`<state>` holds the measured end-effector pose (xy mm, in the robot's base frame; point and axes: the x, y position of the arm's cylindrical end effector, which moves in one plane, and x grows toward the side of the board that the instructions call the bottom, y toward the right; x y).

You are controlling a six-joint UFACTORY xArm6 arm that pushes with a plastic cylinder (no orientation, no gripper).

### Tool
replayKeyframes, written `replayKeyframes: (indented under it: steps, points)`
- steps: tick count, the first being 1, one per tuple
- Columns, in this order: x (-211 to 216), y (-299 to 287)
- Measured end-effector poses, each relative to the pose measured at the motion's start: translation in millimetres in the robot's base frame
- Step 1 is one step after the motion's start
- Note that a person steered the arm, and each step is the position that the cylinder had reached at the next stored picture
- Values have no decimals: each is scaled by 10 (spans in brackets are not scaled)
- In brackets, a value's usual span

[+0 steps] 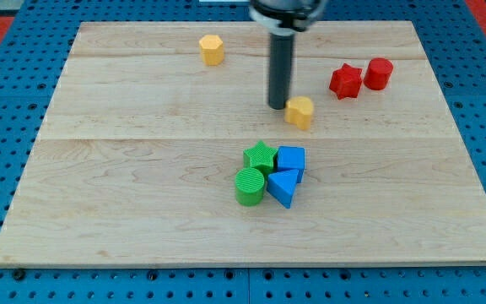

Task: Push the yellow heart closer to the red circle

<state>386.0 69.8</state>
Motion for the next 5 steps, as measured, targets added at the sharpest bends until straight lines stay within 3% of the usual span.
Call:
replayKeyframes:
  steps: [1, 3, 4, 5]
  points:
    - [13, 84]
    - [197, -392]
    - [392, -275]
    - [400, 363]
